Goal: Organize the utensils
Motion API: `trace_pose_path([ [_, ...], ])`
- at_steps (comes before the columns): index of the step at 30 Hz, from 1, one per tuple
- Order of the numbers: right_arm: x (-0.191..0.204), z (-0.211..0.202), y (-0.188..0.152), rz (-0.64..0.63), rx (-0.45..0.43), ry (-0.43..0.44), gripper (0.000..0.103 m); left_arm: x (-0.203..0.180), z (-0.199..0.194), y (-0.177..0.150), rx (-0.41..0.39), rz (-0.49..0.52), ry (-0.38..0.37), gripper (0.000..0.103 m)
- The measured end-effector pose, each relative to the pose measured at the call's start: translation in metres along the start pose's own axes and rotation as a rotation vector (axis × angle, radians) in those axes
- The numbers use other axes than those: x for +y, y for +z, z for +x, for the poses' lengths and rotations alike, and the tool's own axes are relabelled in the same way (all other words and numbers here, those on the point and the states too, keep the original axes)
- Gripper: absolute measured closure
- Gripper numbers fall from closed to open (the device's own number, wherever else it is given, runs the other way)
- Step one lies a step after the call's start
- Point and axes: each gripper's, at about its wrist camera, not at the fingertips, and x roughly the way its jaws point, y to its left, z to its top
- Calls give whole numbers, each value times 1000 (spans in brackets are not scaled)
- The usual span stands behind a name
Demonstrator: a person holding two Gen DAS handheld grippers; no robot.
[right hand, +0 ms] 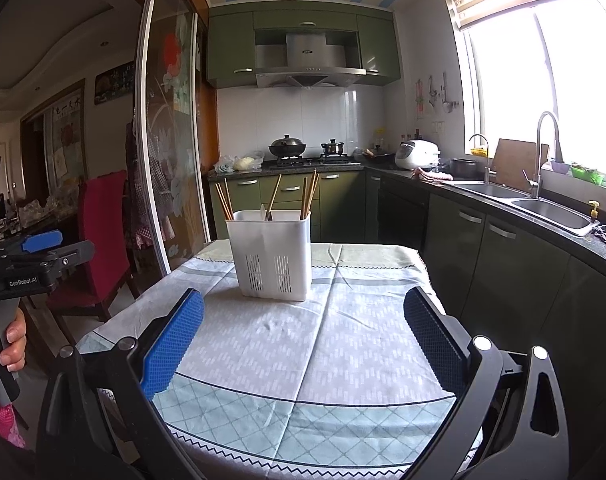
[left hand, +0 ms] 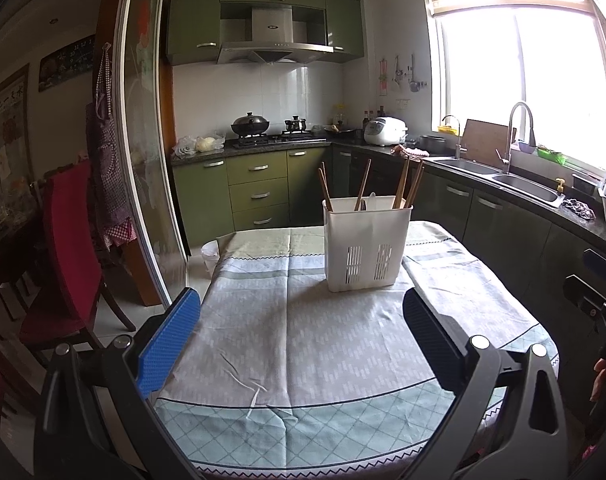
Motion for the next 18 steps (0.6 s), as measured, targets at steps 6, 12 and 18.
trace_pose_path([
  [6, 3, 3, -1, -1, 5, -2, 4, -2, 0, 0, -20, 29, 29, 7],
  [12, 3, 4, -1, -1, 5, -2, 4, -2, 1, 1, -18, 35, 52, 7],
  [18, 4, 5, -2, 0, 4, -3, 4, -1, 1, 1, -6, 28, 41, 7],
])
